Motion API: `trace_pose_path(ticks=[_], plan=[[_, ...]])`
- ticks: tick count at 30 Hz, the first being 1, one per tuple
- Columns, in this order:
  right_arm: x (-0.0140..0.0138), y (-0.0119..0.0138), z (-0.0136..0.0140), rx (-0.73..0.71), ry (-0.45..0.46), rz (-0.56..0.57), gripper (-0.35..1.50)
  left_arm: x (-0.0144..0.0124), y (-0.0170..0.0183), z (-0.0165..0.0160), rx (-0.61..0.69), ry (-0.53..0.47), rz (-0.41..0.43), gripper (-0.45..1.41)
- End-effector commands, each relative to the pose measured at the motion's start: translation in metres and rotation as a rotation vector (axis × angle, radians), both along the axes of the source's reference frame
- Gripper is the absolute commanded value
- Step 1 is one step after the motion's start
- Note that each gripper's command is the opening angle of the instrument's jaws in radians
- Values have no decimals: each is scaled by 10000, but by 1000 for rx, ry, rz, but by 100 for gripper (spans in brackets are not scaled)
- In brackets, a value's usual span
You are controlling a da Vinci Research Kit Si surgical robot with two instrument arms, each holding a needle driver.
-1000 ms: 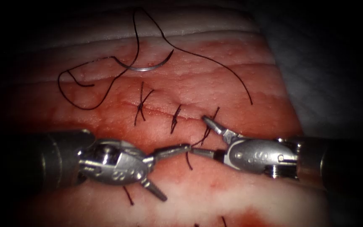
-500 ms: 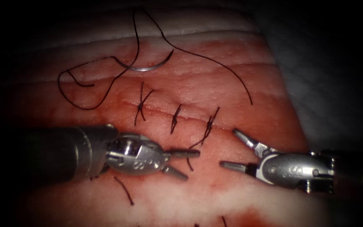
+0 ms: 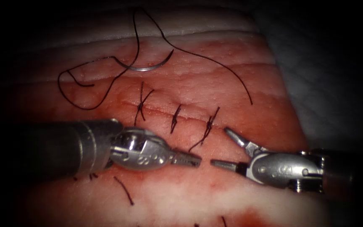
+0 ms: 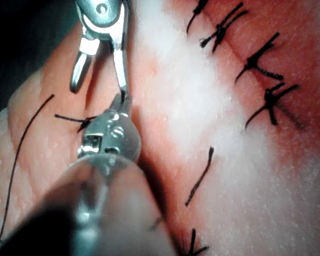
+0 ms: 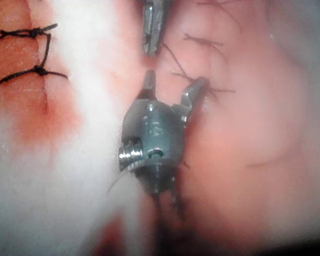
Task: Wound Closure
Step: Cut the suture with the right needle driver.
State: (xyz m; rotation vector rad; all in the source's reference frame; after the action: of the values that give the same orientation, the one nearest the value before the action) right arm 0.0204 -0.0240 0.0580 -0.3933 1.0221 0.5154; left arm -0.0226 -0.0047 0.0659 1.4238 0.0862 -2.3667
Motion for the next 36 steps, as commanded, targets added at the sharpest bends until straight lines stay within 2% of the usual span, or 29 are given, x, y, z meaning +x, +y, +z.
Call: trace_pose_path(ticks=[1, 8, 13, 21, 28, 33, 36], plan=[[11, 3, 7, -1, 2, 2, 125, -5, 2, 5, 0, -3, -3, -45], [38, 19, 21, -2, 6, 8, 130, -8, 8, -12, 10, -20, -19, -33], [55, 28, 32, -1, 20, 4, 130, -10, 5, -19, 12, -22, -19, -16], [71, 36, 39, -11, 19, 0, 130, -14, 0, -18, 12, -28, -13, -18], [73, 39, 45, -17, 14, 0, 130, -12, -1, -19, 12, -29, -11, -21], [72, 38, 51, -23, 13, -1, 129, -11, -5, -22, 10, -30, -8, -45], [71, 37, 52, -24, 13, -2, 129, -11, -7, -23, 10, -30, -8, -45]])
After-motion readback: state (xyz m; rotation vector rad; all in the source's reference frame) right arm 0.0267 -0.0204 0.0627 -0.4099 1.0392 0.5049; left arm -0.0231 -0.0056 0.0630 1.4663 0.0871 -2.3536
